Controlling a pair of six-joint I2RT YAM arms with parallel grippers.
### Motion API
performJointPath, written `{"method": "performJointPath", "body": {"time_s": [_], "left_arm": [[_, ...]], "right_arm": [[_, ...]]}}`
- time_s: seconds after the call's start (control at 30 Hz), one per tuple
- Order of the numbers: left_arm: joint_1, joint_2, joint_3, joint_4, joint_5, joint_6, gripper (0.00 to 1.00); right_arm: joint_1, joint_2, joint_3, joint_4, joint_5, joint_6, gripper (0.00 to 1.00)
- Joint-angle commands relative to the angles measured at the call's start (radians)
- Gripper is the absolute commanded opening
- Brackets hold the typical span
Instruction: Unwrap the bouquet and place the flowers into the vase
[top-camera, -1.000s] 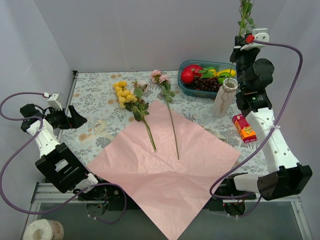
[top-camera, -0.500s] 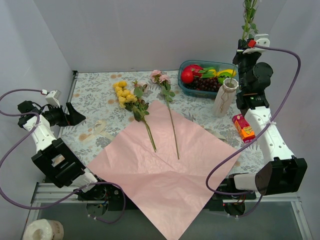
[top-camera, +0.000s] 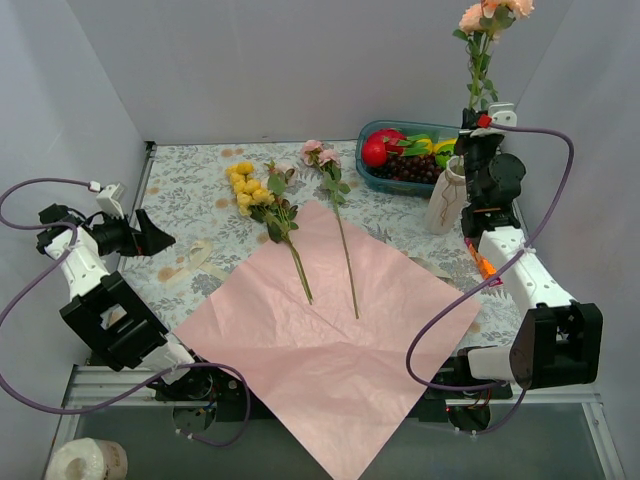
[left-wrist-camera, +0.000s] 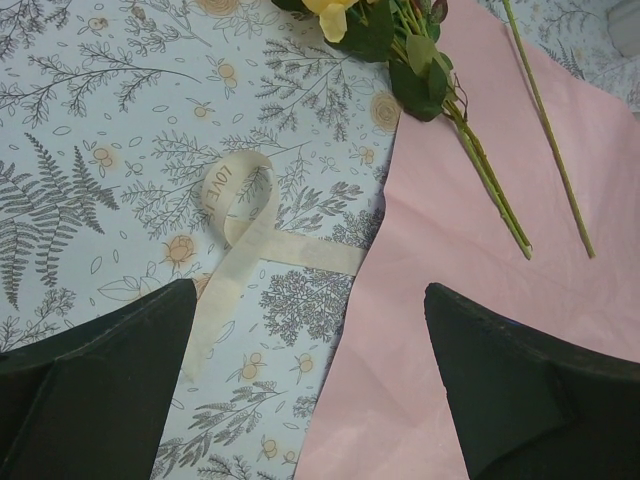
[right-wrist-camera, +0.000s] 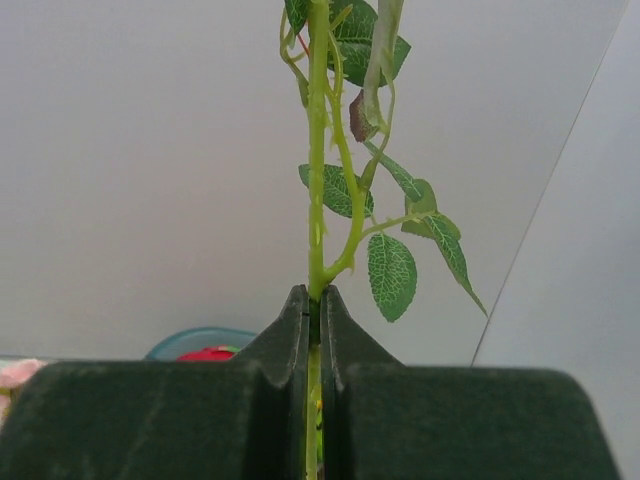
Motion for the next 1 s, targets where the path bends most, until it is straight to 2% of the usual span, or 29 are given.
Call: {"method": "performJointPath", "body": {"time_s": [0.0,0.1,0.23,0.33,0.47,0.53,0.73,0.77,0.9,0.97], "left_arm": [[0.002,-0.011,0.029,-0.046,0.029,0.059,0.98],[0.002,-0.024,0.020,-0.041,0.029,0.060,0.98],[0.002,-0.031,0.012,-0.038,0.036,0.058,0.98],[0.002,-0.034,0.011,-0.040,0.039,0.058,0.98],[0.001,-0.039,0.006,-0.040,0.047,0.058,0.98],[0.002,-0.044,0.002,-0.034,0.052,0.055,0.98],[0.001,-0.053,0.003,-0.034,0.062,0.049,0.98],[0.002,-0.053,-0.001,-0.032,0.061,0.049,0.98],[0.002,-0.048,-0.001,-0.032,0.059,0.050,0.98],[0.002,-0.047,0.000,-0.034,0.059,0.047,0.98]], "right_arm": [[-0.006,-0.014,-0.066,0.112,0.029,-0.011,0.01],[-0.004,-0.020,-0.098,0.072,0.042,-0.009,0.01],[-0.004,-0.052,-0.129,0.015,0.049,-0.003,0.44],[-0.006,-0.099,-0.147,-0.015,0.058,0.009,0.63],[-0.006,-0.155,-0.100,-0.162,0.030,0.069,0.65],[0.002,-0.182,-0.055,-0.285,-0.052,0.075,0.66],[0.225,-0.218,-0.056,-0.478,0.038,0.046,0.65],[0.300,-0.213,-0.056,-0.500,0.062,0.025,0.65],[0.486,-0.135,-0.028,-0.586,0.273,-0.031,0.64],[0.544,-0.092,-0.006,-0.607,0.311,-0.026,0.67]]}}
